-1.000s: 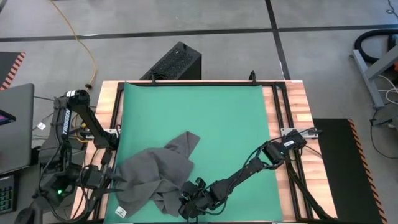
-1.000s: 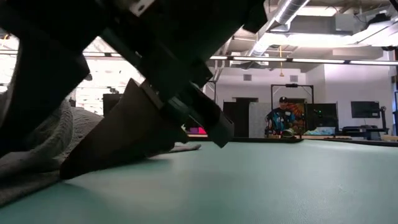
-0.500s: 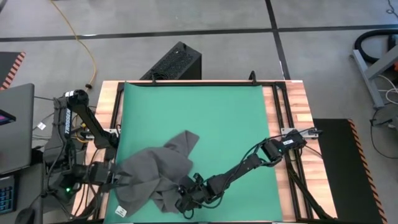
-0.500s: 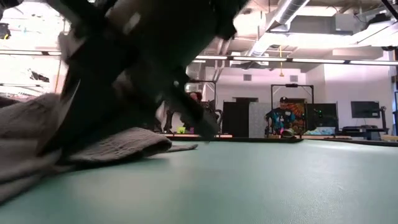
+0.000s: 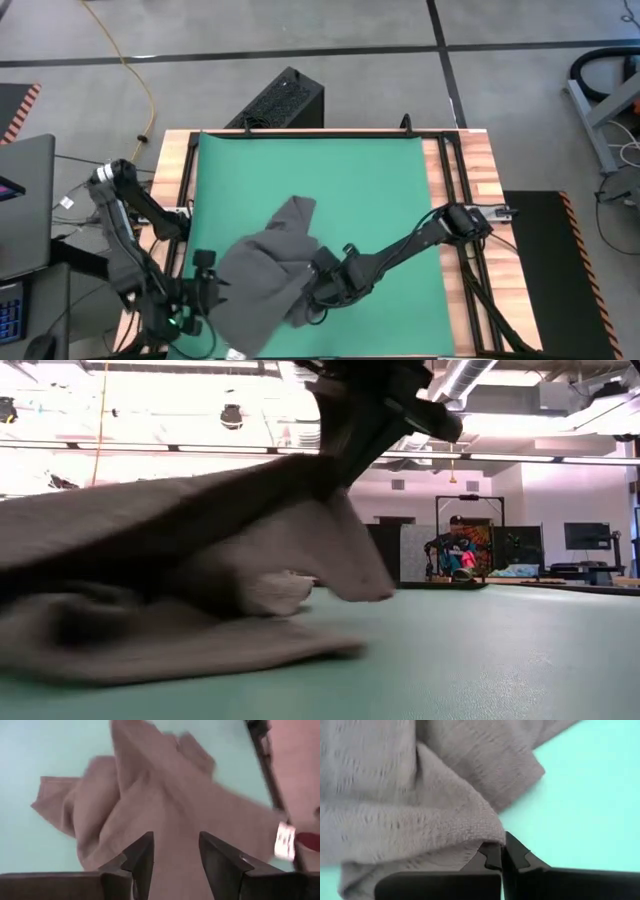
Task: Roll towel into tight, uniform cylinder
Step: Roll the gray towel
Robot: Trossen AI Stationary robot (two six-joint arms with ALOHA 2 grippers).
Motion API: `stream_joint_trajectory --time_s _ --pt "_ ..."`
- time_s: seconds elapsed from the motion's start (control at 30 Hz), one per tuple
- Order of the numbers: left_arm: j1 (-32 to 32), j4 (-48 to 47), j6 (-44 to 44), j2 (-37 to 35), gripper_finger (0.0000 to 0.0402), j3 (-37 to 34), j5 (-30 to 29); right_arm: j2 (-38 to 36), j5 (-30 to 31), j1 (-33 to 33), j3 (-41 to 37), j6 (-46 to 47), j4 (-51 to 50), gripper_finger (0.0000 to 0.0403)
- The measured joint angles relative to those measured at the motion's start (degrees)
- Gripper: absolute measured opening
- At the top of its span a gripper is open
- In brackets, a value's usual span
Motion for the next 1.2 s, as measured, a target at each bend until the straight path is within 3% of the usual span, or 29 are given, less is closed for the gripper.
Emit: stream_joint_trajectory --time_s 0.27,0.67,0.8,0.9,1.0,1.2 --pt "-0.8 9.6 4.9 6.9 0.0162 0.0 -7.1 -0.6 0.1 -1.9 -0.1 1.5 -1.1 0.0007" --pt "-1.3 28.1 10.3 13.0 0.0162 -1.8 -4.8 -0.6 -0.1 -4.5 -0.3 1.1 -1.2 0.0007" --pt "0.6 45.4 15.7 12.9 0.0162 -7.7 5.0 -0.6 -0.4 -4.9 -0.3 1.0 -1.8 0.0007" --pt "2.8 57.3 18.0 12.9 0.0162 -8.0 15.3 -0.6 -1.7 -4.8 -0.3 2.3 -2.5 0.0007" --pt "3.8 56.8 20.7 13.0 0.0162 -5.3 19.8 -0.6 -1.7 -4.3 -0.3 2.5 -2.5 0.0007" --pt "3.5 47.9 21.0 13.0 0.0162 -0.5 17.8 -0.6 -1.7 -4.3 -0.3 5.0 -2.6 0.0007"
